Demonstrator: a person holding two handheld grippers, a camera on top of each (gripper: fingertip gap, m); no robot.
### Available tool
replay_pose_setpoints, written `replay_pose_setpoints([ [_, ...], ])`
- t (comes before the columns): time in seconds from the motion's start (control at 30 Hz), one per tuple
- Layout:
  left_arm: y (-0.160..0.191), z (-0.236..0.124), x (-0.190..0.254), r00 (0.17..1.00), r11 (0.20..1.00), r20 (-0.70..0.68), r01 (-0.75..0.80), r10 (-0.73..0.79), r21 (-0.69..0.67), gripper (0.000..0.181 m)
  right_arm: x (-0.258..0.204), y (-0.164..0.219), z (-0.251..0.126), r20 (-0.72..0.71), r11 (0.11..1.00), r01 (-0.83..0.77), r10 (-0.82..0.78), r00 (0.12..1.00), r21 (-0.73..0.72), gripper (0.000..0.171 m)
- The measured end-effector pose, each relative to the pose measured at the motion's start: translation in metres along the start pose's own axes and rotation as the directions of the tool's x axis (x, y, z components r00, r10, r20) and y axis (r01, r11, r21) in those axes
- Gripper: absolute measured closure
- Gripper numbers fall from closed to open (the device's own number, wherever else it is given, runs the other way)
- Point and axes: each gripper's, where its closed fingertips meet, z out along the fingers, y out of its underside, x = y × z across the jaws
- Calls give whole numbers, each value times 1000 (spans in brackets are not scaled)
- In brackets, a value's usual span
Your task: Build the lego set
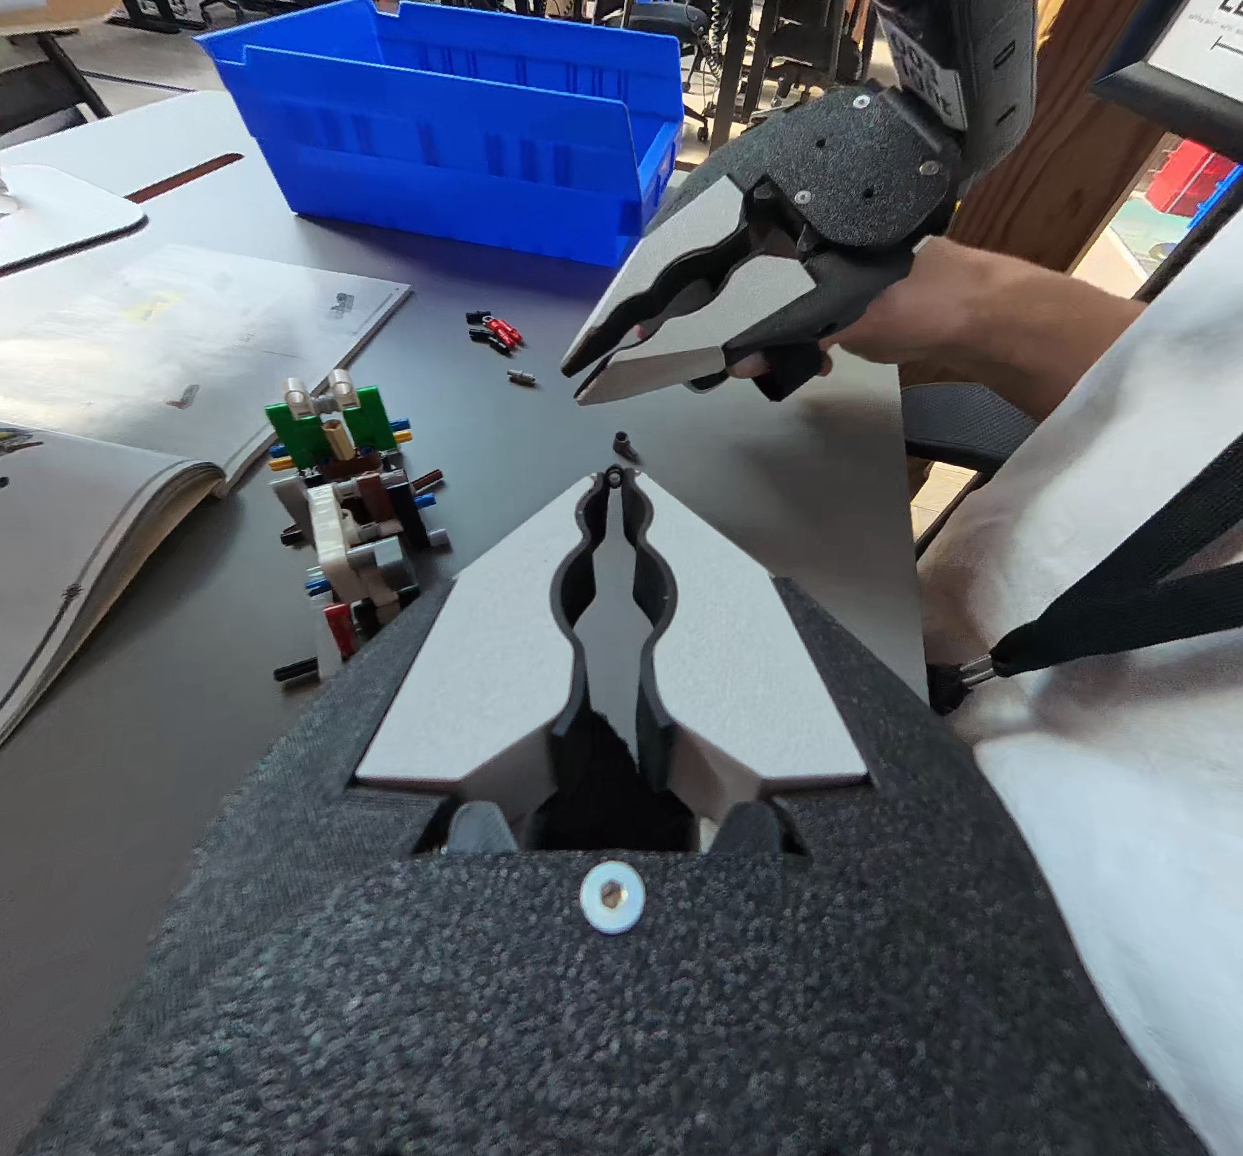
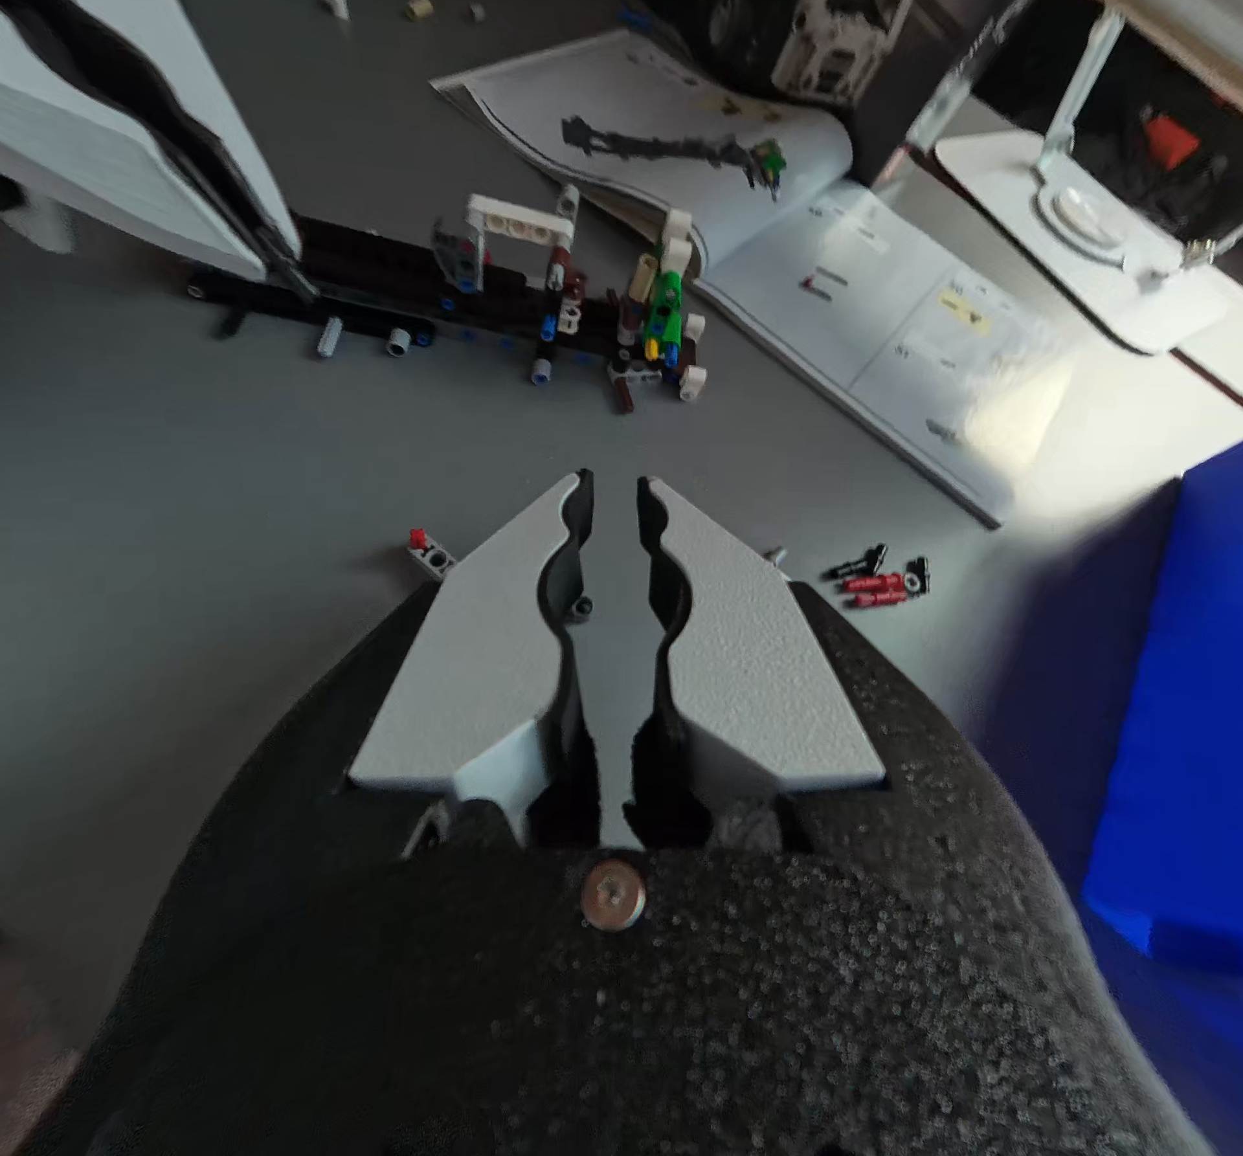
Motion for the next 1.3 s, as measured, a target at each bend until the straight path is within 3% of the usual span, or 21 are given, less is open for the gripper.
replay_pose_setpoints([
  [0.1, 2, -12, -6, 999, 1000, 32, 8, -8, 9, 178, -1, 25, 0, -100, 957, -207, 189, 977, -203, 151],
  [0.3, 12, -24, -6, 999, 998, 29, 43, -44, 35, 178, -9, 36, -7, -214, 873, -437, 394, 894, -217, 151],
  [0.6, 17, -26, 2, 998, 998, -10, 63, -63, 22, 178, -13, 51, -3, -251, 820, -475, 410, 877, -319, 157],
  [0.83, 14, -27, 3, 997, 996, -23, 73, -72, 41, 179, -13, 52, -3, -213, 843, -424, 371, 904, -332, 164],
  [0.97, 12, -27, 1, 998, 997, -13, 61, -61, 47, 179, 2, 29, -8, -107, 912, -356, 341, 934, -202, 164],
  [1.1, 1, -29, 0, 997, 993, -38, 69, -65, 93, 178, 16, -18, -17, 74, 970, -233, 228, 971, 65, 164],
  [1.2, -8, -32, -7, 991, 985, -67, 122, -114, 119, 179, 13, -48, -28, 228, 940, -182, 118, 967, 289, 164],
  [1.3, -20, -34, -18, 981, 973, -94, 182, -169, 141, 179, 17, -60, -30, 325, 896, -208, 76, 943, 393, 165],
])
